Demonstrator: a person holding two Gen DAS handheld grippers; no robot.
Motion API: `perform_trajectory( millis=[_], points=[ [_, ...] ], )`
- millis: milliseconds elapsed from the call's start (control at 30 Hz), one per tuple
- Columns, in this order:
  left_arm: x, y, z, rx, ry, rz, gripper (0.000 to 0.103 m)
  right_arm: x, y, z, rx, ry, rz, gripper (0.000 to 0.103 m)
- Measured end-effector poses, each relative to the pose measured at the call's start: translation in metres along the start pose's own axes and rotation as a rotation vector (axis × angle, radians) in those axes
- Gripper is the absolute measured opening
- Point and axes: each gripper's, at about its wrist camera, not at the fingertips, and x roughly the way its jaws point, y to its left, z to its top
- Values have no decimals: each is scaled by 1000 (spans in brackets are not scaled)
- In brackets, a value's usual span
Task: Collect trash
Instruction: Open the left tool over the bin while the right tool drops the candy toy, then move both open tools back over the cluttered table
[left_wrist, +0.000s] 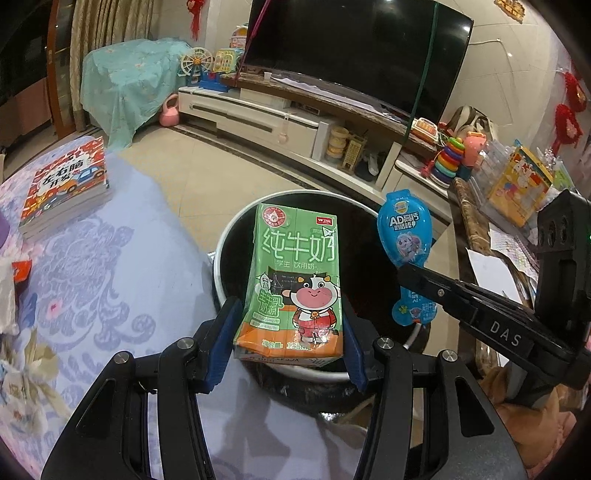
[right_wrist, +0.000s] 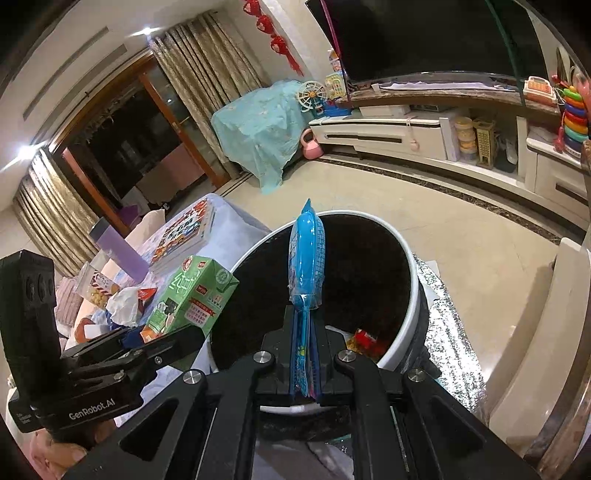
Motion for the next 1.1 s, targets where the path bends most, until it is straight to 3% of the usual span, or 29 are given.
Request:
perform_trajectory(
  millis=[333, 433, 600, 900, 967, 1100],
  points=[
    [14, -1, 2, 4, 35, 13, 52, 6, -4, 5, -1, 12, -11, 6],
    [19, 0, 2, -13, 59, 21, 53, 6, -10, 7, 27, 11, -18, 11],
    [13, 5, -2, -41, 45, 7, 68, 3, -15, 9, 58, 6, -5, 15],
    [-15, 35, -40, -126, 34, 32, 72, -16, -4, -2, 73, -35, 38, 59],
    [-24, 47, -53, -166, 32, 43, 73, -20, 3, -8, 76, -45, 50, 77],
    [-46, 73, -83, -240, 25, 72, 73, -23, 19, -21, 63, -54, 66, 85]
  ],
)
